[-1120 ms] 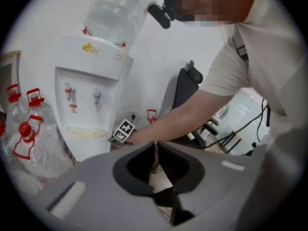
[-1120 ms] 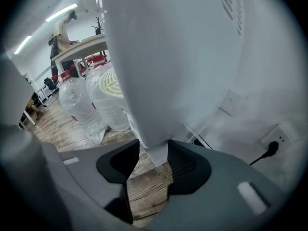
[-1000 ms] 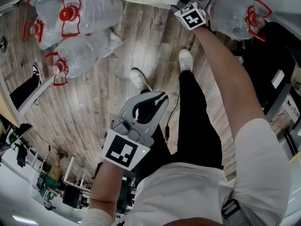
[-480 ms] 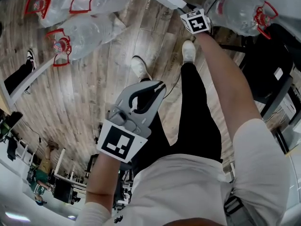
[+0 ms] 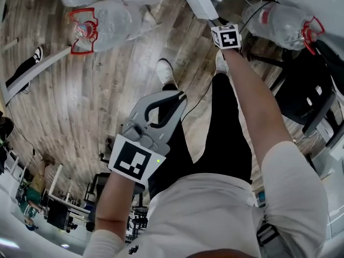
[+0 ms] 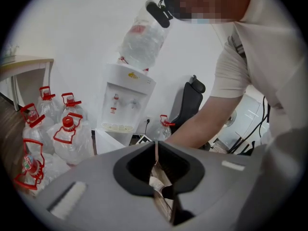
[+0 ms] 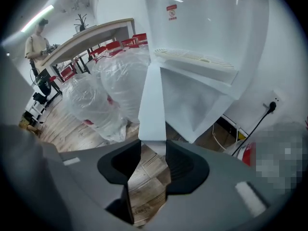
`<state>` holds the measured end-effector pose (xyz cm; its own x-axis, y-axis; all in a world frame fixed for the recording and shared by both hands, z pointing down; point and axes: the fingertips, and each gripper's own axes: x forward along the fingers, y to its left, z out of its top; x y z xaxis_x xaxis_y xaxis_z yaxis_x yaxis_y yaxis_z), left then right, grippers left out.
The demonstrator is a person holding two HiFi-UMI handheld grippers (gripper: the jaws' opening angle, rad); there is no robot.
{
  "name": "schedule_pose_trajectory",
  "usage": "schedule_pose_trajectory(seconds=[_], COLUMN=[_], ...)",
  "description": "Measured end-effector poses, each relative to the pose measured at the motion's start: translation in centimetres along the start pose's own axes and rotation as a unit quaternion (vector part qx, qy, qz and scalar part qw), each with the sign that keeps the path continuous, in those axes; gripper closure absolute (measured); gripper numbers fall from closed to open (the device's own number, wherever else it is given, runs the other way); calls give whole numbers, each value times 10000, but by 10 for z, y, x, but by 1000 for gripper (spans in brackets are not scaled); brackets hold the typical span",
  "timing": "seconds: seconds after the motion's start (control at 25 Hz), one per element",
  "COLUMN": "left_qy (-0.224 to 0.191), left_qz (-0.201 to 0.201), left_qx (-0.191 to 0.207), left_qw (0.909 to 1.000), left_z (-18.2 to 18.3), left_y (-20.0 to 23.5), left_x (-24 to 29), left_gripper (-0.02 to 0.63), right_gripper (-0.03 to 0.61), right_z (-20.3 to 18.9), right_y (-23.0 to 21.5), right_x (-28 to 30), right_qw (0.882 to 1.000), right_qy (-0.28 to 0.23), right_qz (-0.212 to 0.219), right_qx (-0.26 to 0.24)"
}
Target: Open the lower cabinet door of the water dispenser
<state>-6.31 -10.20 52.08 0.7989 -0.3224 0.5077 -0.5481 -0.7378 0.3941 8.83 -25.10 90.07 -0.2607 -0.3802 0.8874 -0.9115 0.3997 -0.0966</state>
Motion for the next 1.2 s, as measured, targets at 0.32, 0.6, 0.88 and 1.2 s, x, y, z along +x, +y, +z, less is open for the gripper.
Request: schedule_pose_trajectory(seconds=[0.32,0.6,0.88,1.2], left_qy=[-236,-366,-483,-586], left_qz=[222,477,660,819], left_qx=[-90,-248,-431,-581], left_qw=[9994,9979,9957,9932], left_z=[-16,-36,-50,-63], left_y=[11,27,42,60], left_x=[-44,-82,-107,-126], left_gripper=[557,557,557,557], right_gripper=[437,449,460,466], right_z=[5,18,40,67], right_y=[72,121,160,193], right_x=[12,25,41,59], right_qw=[9996,9990,9986,9979], right_qy=[16,-26,-65,-118], right_qz=[193,333,485,627], right_qx=[225,313,217,126])
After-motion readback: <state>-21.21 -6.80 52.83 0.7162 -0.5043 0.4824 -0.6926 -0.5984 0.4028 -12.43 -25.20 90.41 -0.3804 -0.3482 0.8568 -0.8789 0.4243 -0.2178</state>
